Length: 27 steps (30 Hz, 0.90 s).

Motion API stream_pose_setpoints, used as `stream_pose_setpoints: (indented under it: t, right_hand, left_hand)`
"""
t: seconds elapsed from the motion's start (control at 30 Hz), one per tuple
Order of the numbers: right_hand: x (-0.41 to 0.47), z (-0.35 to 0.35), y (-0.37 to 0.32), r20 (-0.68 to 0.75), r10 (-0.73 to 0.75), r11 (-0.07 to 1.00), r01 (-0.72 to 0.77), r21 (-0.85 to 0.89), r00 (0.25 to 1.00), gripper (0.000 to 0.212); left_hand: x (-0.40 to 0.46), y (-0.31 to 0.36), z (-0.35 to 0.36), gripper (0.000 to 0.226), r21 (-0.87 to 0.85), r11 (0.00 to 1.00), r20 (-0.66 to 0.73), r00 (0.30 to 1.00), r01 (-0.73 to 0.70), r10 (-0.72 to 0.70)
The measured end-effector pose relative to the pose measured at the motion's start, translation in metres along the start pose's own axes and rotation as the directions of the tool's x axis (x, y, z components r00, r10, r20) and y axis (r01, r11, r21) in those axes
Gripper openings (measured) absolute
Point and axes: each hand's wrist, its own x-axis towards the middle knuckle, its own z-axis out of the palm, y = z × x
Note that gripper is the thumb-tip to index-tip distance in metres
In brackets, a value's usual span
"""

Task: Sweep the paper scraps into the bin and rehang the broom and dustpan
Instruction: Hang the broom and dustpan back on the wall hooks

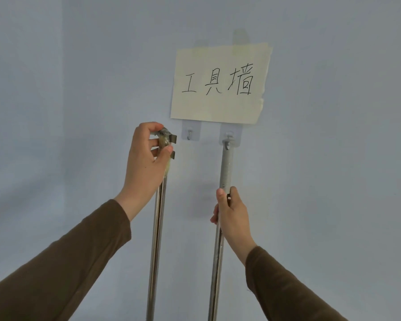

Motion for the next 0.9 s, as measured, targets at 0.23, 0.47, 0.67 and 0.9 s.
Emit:
stream_pose_setpoints:
  t: [0.23, 0.47, 0.67, 0.9]
  right_hand:
    - [0.021, 0.001, 0.008, -0.046, -0.038, 0.999, 0.038, -0.006, 0.998, 0.035]
    - [0.019, 0.001, 0.020, -0.082, 0.056, 0.991, -0.045, 0.123, 0.995, 0.048]
    - [0.022, -0.014, 0.018, -0.068, -0.027, 0.989, 0.017, -0.149, 0.997, 0.054]
    - [0.032, -0.024, 0.013, -0.004, -0.124, 0.890, 0.110, -0.442, 0.992, 0.068]
  left_hand:
    - [0.008, -0.008, 0.019, 0.036, 0.000, 1.000, -0.015, 1.000, -0.005, 0.005]
    - [0.012, -0.012, 0.030, 0.036, -0.002, 1.000, -0.010, 1.000, -0.017, 0.017]
    - [0.015, -0.012, 0.040, 0.036, 0.010, 0.999, 0.002, 0.999, -0.036, 0.036]
    - [0.019, -0.016, 0.044, 0.036, 0.028, 0.998, 0.000, 0.999, -0.047, 0.047]
